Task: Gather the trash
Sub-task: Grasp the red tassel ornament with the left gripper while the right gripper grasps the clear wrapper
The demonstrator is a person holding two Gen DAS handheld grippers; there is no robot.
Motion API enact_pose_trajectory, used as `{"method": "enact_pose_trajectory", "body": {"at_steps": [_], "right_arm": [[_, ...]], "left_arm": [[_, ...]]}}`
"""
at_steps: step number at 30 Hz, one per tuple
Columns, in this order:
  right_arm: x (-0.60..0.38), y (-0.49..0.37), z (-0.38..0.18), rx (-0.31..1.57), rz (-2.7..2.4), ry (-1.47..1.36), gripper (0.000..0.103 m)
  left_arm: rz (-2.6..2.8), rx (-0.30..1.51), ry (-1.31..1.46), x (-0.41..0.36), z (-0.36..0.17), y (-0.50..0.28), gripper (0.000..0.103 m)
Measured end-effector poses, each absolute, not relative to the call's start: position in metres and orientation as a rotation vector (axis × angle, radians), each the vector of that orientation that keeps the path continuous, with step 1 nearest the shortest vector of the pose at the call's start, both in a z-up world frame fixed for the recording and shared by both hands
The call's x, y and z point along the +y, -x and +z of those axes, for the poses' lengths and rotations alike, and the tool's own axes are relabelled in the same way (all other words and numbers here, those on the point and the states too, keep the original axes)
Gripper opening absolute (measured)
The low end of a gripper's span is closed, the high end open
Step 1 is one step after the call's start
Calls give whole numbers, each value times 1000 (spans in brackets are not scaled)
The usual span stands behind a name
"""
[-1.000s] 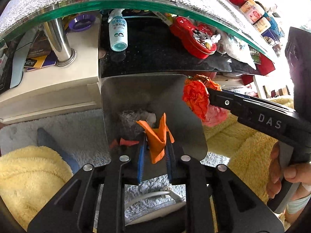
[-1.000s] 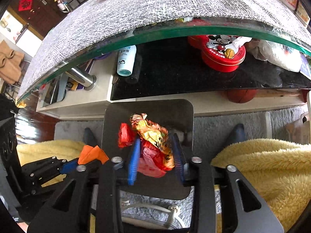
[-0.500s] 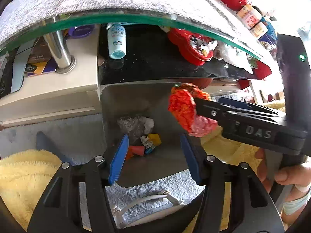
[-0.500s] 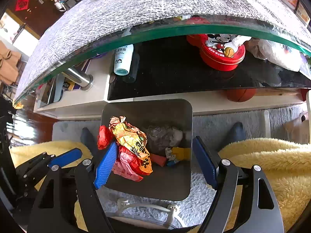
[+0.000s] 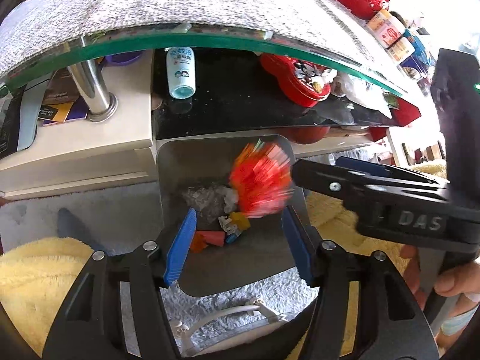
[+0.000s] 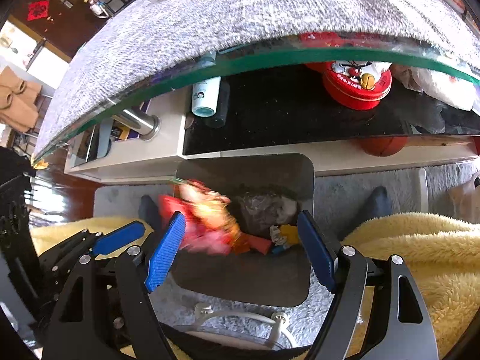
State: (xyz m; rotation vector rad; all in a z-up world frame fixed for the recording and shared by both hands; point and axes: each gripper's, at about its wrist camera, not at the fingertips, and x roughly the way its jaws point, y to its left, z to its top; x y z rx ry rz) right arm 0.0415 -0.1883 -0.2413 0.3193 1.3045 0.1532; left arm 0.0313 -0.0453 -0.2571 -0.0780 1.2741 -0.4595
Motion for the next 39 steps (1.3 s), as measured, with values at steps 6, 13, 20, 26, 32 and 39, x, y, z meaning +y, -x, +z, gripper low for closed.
{"method": "enact_pose_trajectory", "body": {"at_steps": [6, 13, 20, 26, 32, 39], "right_arm": [[-192, -48, -232, 1287, 142, -316, 78], [-202, -68, -197, 1202, 135, -317, 78], [-214, -108, -162, 1114, 118, -311, 78], [-223, -148, -147, 1062, 87, -284, 78], [-232, -189, -145, 1033, 73, -262, 77], [-245, -243, -152, 1008, 60, -265, 64]], "left_arm": [[-449, 1271, 81, -44, -253, -38, 56], [-430, 1224, 77, -40, -223, -55, 56], [-418, 1160, 71, -37, -187, -86, 62], [-393, 1137, 65, -36, -175, -129, 62], [-376, 1124, 73, -44, -173, -173, 62], [-381, 1089, 67, -61, -167, -222, 62]]}}
